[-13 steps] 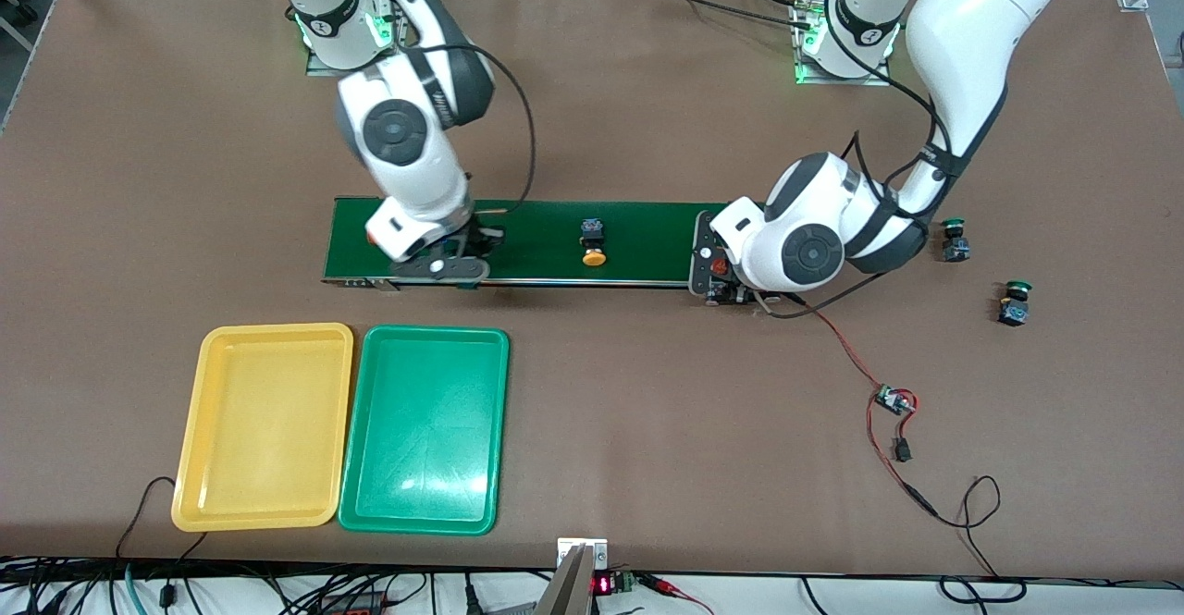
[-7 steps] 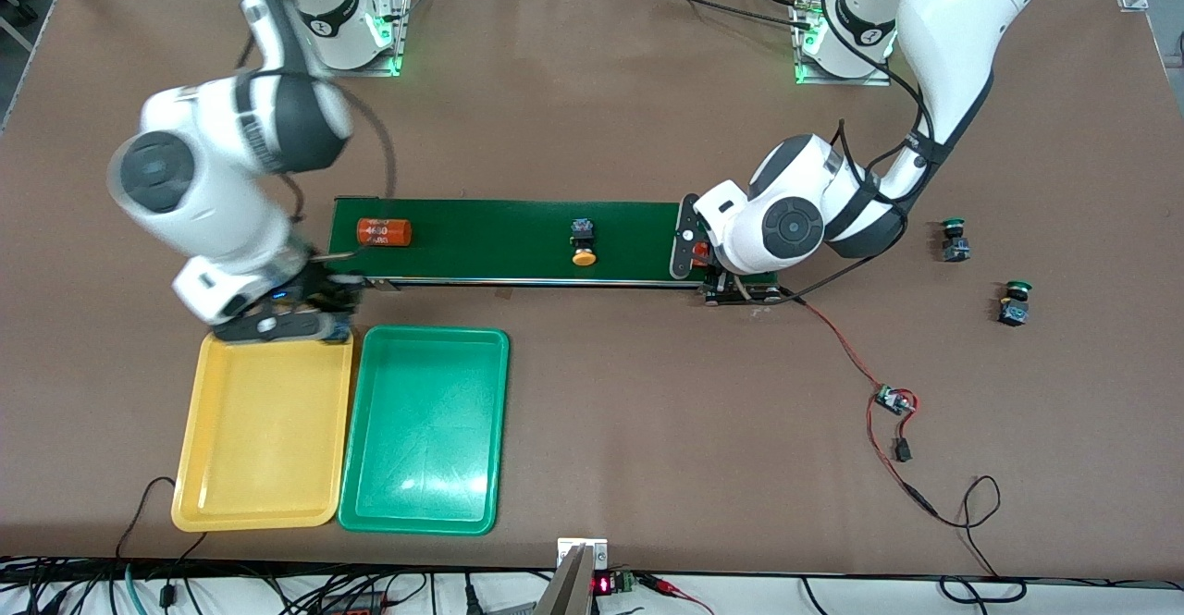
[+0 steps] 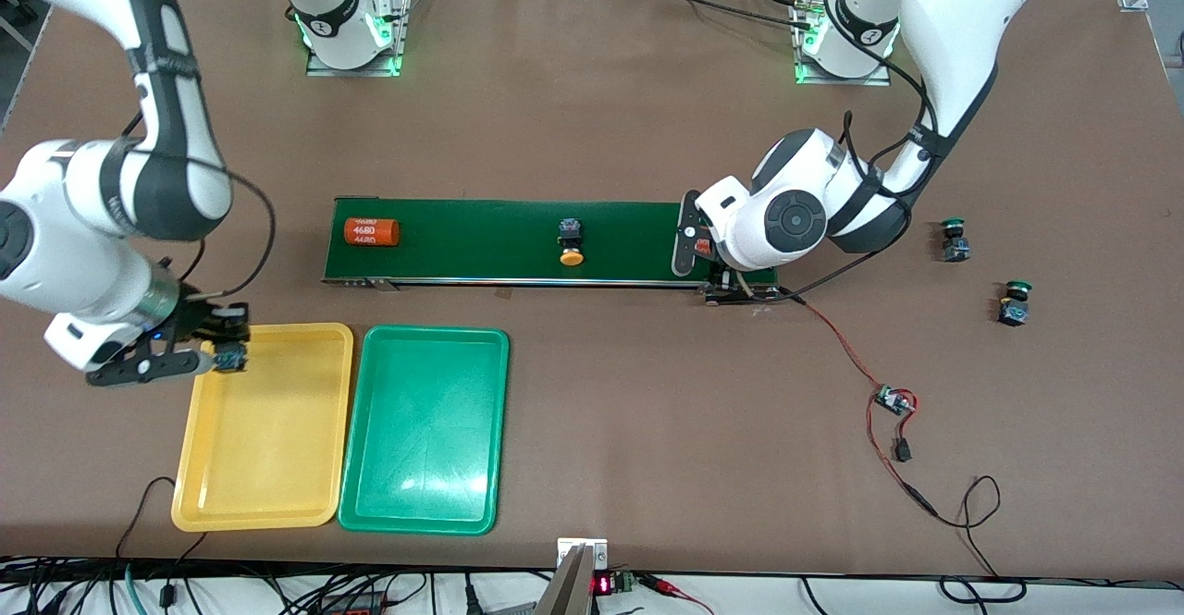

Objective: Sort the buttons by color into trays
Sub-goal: 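Lower the orange-capped button into the yellow tray with the right gripper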

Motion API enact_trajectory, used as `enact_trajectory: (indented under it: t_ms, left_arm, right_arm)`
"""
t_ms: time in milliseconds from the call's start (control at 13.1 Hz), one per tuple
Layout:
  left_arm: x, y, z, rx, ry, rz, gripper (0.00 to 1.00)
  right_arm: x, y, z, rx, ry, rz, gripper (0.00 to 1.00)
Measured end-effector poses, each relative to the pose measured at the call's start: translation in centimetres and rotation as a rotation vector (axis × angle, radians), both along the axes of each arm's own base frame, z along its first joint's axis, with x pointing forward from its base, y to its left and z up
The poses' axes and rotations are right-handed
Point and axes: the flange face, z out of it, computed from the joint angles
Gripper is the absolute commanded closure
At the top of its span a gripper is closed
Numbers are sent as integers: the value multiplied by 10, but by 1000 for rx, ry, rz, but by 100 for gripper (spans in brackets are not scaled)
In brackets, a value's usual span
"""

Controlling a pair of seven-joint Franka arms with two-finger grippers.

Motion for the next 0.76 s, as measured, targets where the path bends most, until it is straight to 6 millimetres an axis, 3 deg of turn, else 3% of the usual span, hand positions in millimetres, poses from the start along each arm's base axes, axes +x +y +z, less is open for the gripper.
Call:
enact_trajectory:
  t_ms: [229, 381, 533, 610, 686, 762]
  left_arm:
    - [14, 24, 33, 49, -6, 82, 0]
    - [34, 58, 54, 100, -1, 184, 0]
    - [57, 103, 68, 142, -12, 309, 0]
    - [68, 130, 74, 160, -25, 371, 0]
    - [79, 155, 80, 175, -42, 431, 0]
    - [89, 181, 87, 189, -58, 491, 0]
  right_arm:
    - [24, -17, -56, -19, 40, -4, 98]
    - [33, -22, -93, -23, 65, -11, 98]
    - [38, -23, -117, -19, 68, -23, 96]
    - [39, -23, -128, -20, 66, -25, 85]
    - [39, -22, -139, -22, 69, -27, 51]
    - [38, -22, -148, -23, 75, -29, 40]
